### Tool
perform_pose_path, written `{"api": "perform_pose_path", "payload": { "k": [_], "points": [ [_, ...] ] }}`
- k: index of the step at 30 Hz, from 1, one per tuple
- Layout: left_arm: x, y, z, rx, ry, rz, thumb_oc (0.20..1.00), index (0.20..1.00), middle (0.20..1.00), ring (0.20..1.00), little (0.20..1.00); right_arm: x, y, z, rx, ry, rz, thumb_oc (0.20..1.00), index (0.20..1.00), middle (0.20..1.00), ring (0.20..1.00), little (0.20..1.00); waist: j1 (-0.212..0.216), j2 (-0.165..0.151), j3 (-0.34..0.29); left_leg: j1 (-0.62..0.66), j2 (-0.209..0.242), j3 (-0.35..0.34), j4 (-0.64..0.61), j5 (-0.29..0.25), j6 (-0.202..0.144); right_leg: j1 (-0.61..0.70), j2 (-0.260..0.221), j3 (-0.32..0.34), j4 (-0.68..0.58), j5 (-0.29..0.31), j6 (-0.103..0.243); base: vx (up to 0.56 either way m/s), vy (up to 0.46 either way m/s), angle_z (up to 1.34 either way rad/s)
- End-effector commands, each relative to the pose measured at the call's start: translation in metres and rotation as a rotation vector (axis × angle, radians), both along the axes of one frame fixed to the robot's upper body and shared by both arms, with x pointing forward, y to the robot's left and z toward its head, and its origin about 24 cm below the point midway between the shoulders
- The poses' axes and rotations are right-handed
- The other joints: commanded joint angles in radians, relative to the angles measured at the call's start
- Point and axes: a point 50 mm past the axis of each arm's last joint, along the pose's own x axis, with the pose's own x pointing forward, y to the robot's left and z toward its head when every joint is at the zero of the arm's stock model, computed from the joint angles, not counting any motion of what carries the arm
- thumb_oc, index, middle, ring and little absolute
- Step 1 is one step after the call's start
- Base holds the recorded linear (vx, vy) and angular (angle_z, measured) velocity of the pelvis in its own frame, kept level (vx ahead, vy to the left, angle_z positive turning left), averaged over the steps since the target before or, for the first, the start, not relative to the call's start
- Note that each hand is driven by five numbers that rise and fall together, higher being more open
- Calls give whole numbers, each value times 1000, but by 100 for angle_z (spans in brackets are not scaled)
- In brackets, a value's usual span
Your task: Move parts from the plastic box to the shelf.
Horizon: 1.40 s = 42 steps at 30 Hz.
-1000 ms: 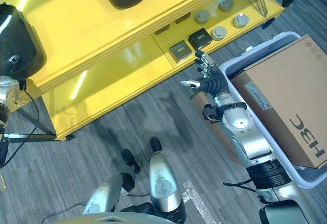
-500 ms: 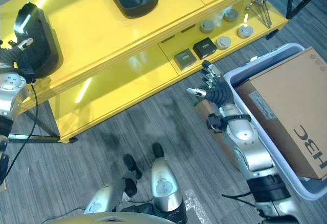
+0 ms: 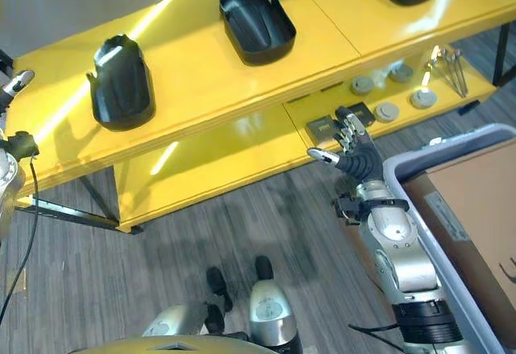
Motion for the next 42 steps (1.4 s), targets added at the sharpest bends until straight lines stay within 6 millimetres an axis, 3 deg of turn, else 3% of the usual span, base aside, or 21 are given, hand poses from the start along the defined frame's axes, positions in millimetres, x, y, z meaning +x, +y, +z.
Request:
{"api": "perform_pose_path", "payload": {
  "k": [1, 4, 9, 10, 14, 15, 16, 20, 28, 35, 42],
  "points": [
    [-11, -19, 7, 44, -60, -190, 1000, 1000, 1000, 1000, 1000, -9, 13, 10, 6, -100, 25, 1000, 1000, 1000, 1000, 1000, 1, -75, -97, 13, 62, -32, 49, -70, -49, 8, -67, 24, -67, 0, 97, -3, -115, 9],
    [-26, -50, -16, 7, -24, -384, 1000, 1000, 1000, 1000, 1000, -17, 11, 4, 36, -92, -6, 1000, 1000, 1000, 1000, 1000, 19, -96, -107, 20, 67, -44, 47, -75, -48, 26, -62, 12, -86, 7, 100, -13, -115, 12],
    [-35, -78, -42, -96, 35, -528, 1000, 1000, 1000, 1000, 1000, -24, 13, -4, 70, -78, -34, 1000, 1000, 1000, 1000, 1000, 32, -118, -113, 24, 73, -53, 40, -79, -46, 38, -52, 13, -104, 14, 103, -23, -107, 7],
    [-38, -91, -57, -142, 94, -565, 1000, 1000, 1000, 1000, 1000, -27, 13, -9, 82, -73, -48, 1000, 1000, 1000, 1000, 1000, 37, -129, -113, 25, 76, -55, 40, -80, -43, 40, -48, 13, -107, 18, 104, -25, -125, 3],
    [-43, -99, -85, -169, 210, -548, 1000, 1000, 1000, 1000, 1000, -31, 12, -16, 97, -58, -66, 1000, 1000, 1000, 1000, 1000, 46, -147, -114, 26, 80, -50, 39, -84, -41, 43, -43, 11, -110, 20, 105, -17, -88, 0],
    [-45, -98, -90, -173, 233, -532, 896, 896, 896, 896, 896, -31, 12, -18, 99, -55, -70, 1000, 1000, 1000, 1000, 1000, 48, -150, -114, 27, 81, -49, 40, -85, -39, 44, -42, 12, -111, 20, 105, -15, -71, -1],
    [-46, -94, -101, -199, 266, -498, 200, 200, 200, 200, 200, -33, 10, -20, 108, -46, -78, 1000, 1000, 1000, 1000, 1000, 50, -158, -115, 27, 82, -47, 38, -86, -38, 44, -41, 11, -112, 21, 107, -19, -82, -1],
    [-42, -89, -105, -177, 261, -454, 200, 200, 200, 200, 200, -35, 9, -22, 117, -38, -85, 1000, 1000, 1000, 1000, 1000, 49, -165, -116, 28, 85, -39, 31, -82, -35, 43, -38, 10, -116, 24, 109, -7, -35, 0],
    [-31, -79, -82, -93, 112, -318, 200, 200, 200, 200, 200, -29, 11, -31, 108, -8, -81, 1000, 1000, 1000, 1000, 1000, 38, -159, -114, 27, 91, -32, 25, -76, -37, 34, -37, 18, -114, 26, 106, 2, -5, 2],
    [-20, -83, -65, -101, 29, -278, 200, 200, 200, 200, 200, -24, 15, -31, 89, 4, -51, 1000, 1000, 1000, 1000, 1000, 15, -149, -113, 33, 95, -27, 25, -70, -39, 31, -37, 30, -101, 23, 105, 11, 7, -2],
    [-5, -86, -67, -163, 32, -225, 200, 200, 200, 200, 200, -18, 21, -32, 73, 15, -14, 1000, 1000, 1000, 1000, 1000, -8, -145, -102, 28, 101, -14, 37, -70, -41, 16, -32, 51, -78, 15, 103, 16, 9, -8]
  ]
}}
